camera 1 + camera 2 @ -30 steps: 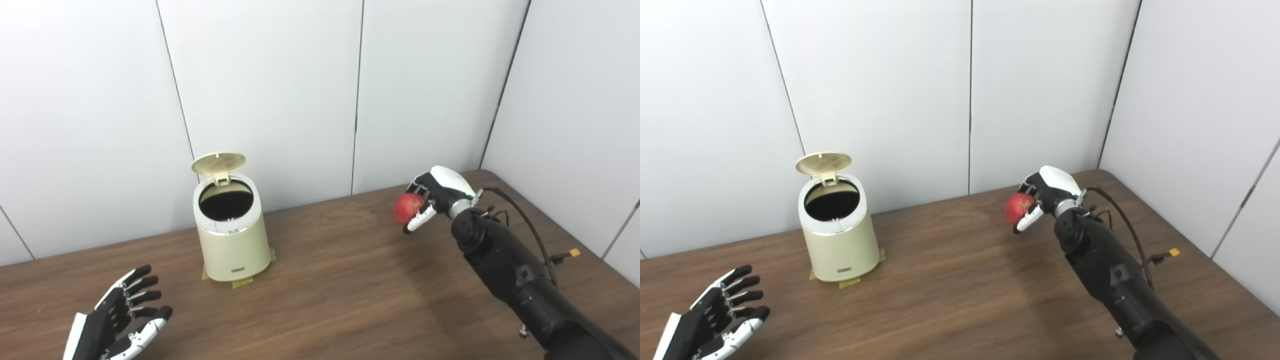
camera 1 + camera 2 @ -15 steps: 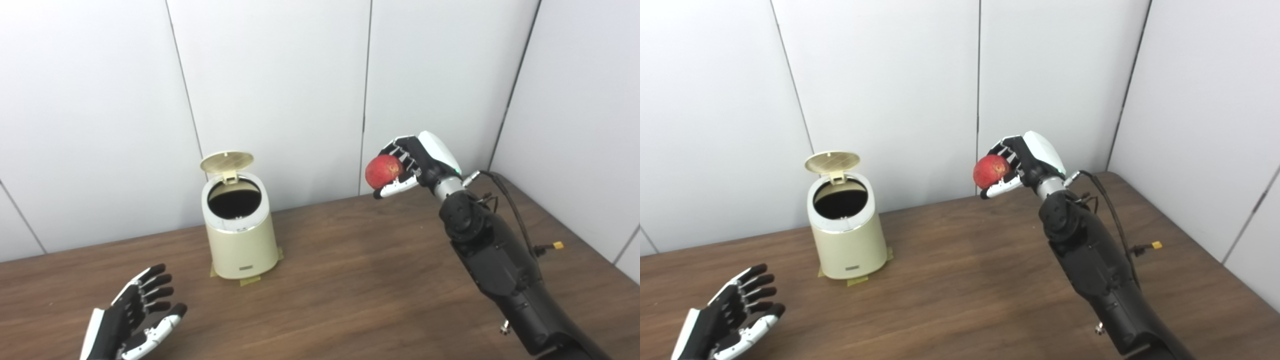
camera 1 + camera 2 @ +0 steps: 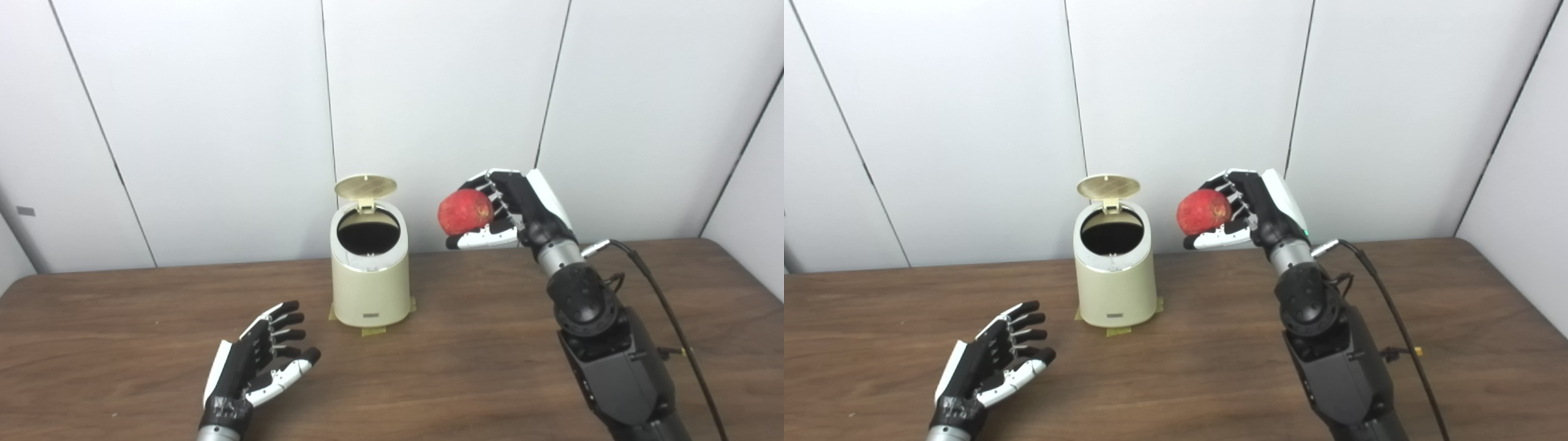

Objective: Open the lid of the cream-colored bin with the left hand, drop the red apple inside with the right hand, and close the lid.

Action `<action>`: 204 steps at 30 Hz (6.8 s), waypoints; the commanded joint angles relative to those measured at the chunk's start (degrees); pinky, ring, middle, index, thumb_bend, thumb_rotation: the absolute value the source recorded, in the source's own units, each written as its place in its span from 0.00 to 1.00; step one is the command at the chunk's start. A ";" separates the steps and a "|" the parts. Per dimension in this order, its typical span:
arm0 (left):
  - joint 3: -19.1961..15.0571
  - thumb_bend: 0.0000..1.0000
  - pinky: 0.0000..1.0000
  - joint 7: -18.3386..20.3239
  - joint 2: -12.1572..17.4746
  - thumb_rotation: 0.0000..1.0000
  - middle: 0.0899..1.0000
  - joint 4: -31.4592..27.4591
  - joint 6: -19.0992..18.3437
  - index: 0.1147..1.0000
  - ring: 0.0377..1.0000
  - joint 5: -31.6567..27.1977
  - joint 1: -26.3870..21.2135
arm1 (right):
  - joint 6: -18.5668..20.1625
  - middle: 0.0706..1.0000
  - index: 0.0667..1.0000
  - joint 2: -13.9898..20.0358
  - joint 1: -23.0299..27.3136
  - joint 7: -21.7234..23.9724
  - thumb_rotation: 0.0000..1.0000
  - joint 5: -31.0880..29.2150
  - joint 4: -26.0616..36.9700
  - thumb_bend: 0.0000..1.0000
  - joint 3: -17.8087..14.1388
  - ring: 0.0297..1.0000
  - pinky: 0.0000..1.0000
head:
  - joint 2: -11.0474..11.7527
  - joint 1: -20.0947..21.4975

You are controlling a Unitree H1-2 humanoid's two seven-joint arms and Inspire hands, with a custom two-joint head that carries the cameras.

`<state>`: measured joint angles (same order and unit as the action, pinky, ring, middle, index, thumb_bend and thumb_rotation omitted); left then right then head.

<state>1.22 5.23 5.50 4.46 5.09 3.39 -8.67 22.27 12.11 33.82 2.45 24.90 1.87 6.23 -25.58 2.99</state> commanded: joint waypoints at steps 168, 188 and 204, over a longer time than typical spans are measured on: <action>16.19 0.99 1.00 18.93 17.32 0.45 0.83 6.21 -7.94 0.78 1.00 24.93 -41.99 | -26.70 0.72 0.72 -8.17 -24.24 0.05 0.21 -24.02 3.51 0.73 -7.78 0.56 0.45 | 0.01 -4.69; 16.54 0.99 1.00 20.06 17.35 0.46 0.84 3.95 -5.74 0.80 1.00 25.17 -39.82 | -24.94 0.73 0.73 -8.03 -24.19 -0.70 0.17 -23.09 4.55 0.71 -7.99 0.57 0.46 | -0.68 -4.01; 20.51 1.00 1.00 17.06 17.78 0.46 0.81 3.75 -0.26 0.80 1.00 33.61 -37.64 | -24.07 0.72 0.73 -8.38 -24.36 -0.78 0.11 -22.04 6.27 0.68 -7.22 0.55 0.45 | -1.51 -3.13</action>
<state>21.54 24.09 22.53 9.61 3.13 35.42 -43.35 -0.88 3.82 7.47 2.04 2.99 5.80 -1.01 -27.07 -0.09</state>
